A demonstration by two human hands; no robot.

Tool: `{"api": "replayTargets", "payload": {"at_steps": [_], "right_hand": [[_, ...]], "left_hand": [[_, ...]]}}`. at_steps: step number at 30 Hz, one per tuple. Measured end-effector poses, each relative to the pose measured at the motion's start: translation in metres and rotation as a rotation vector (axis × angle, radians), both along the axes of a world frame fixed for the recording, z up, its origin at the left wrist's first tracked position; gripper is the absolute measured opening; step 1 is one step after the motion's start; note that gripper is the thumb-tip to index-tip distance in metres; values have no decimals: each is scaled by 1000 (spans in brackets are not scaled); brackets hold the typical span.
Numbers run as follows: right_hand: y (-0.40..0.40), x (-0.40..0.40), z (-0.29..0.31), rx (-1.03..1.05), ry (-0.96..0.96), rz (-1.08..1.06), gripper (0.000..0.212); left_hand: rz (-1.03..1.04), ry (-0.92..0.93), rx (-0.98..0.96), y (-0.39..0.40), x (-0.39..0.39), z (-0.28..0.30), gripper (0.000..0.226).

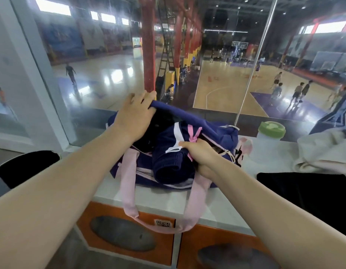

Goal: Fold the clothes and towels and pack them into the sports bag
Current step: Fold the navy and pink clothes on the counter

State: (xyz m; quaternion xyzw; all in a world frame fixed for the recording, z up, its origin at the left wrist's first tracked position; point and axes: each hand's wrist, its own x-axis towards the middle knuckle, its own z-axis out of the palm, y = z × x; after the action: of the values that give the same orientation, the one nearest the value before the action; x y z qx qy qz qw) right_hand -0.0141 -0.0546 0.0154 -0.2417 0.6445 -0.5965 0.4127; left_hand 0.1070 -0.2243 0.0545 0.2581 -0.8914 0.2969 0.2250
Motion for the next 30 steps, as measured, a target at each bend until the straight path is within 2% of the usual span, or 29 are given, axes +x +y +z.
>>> {"api": "replayTargets", "payload": {"at_steps": [4, 8, 13, 15, 18, 22, 24, 26, 28, 30], "right_hand": [[-41, -20, 4, -2, -5, -101, 26], [-78, -37, 1, 116, -42, -174, 23], [-104, -47, -2, 115, -82, -74, 14], [-110, -48, -11, 131, -19, -18, 12], [-119, -54, -23, 186, 252, 22, 46], [-115, -61, -3, 334, 728, 145, 64], [-104, -56, 10, 402, 958, 175, 64], [-90, -41, 23, 477, 1308, 177, 58], [-84, -22, 40, 383, 1594, 206, 43], [-90, -8, 54, 226, 1647, 308, 26]], "left_hand": [[20, -72, -74, -9, 7, 28, 36], [38, -82, 3, -10, 8, 36, 48], [-11, -45, 51, -11, 7, 41, 52], [-17, -44, 59, -14, 6, 42, 54], [-23, -54, 76, -18, 5, 41, 56], [-33, -49, 83, -21, 4, 38, 58], [-35, -43, 87, -21, 4, 39, 58], [-36, -37, 93, -21, 3, 39, 57], [-42, -35, 95, -19, 1, 39, 53], [-49, -39, 102, -17, 0, 38, 49]]}}
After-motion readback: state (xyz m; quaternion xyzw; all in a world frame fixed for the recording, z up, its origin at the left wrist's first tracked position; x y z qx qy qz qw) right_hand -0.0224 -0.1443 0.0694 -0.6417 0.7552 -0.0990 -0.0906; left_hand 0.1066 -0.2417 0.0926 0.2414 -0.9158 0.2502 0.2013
